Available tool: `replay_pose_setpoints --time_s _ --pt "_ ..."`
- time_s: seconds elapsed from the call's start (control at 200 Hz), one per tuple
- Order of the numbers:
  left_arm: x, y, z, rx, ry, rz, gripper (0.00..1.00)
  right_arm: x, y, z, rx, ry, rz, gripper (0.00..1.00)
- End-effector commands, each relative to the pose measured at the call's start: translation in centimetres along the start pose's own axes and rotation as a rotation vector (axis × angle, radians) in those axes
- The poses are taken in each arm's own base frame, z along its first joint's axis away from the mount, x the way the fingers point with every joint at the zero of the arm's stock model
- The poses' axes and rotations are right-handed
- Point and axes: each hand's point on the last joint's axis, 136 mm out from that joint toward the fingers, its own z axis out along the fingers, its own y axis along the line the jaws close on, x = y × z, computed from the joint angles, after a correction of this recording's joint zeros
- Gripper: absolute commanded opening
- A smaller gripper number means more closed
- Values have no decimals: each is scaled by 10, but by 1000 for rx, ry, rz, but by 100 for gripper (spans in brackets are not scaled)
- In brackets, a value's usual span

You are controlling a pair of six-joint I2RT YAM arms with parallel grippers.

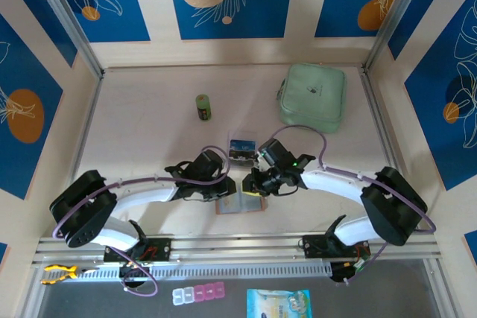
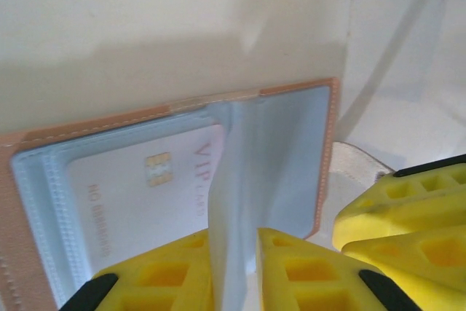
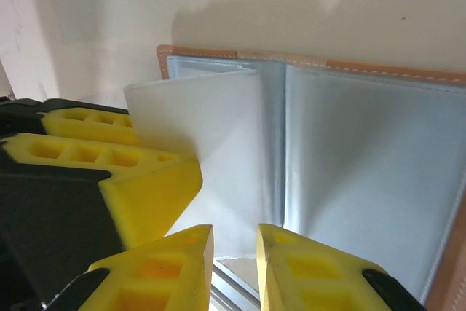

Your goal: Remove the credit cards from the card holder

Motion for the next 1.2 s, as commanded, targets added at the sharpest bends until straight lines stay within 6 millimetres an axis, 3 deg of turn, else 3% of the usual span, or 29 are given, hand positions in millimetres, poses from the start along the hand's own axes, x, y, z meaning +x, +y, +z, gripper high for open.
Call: replay_pose_setpoints --time_s 0.0,0.19,0.53,0.79,1.195 --pt "5 -13 3 12 30 16 19 0 -6 -13 17 -22 11 24" --pt "6 -22 12 15 47 31 18 -2 -10 -29 3 -56 22 25" --pt "7 -39 30 19 78 51 18 3 -25 -38 -10 -73 53 25" --pt "8 -50 41 14 97 69 32 6 -33 -47 -22 -95 65 25" --pt "7 -59 48 16 105 85 35 8 -37 -58 -40 -118 72 26"
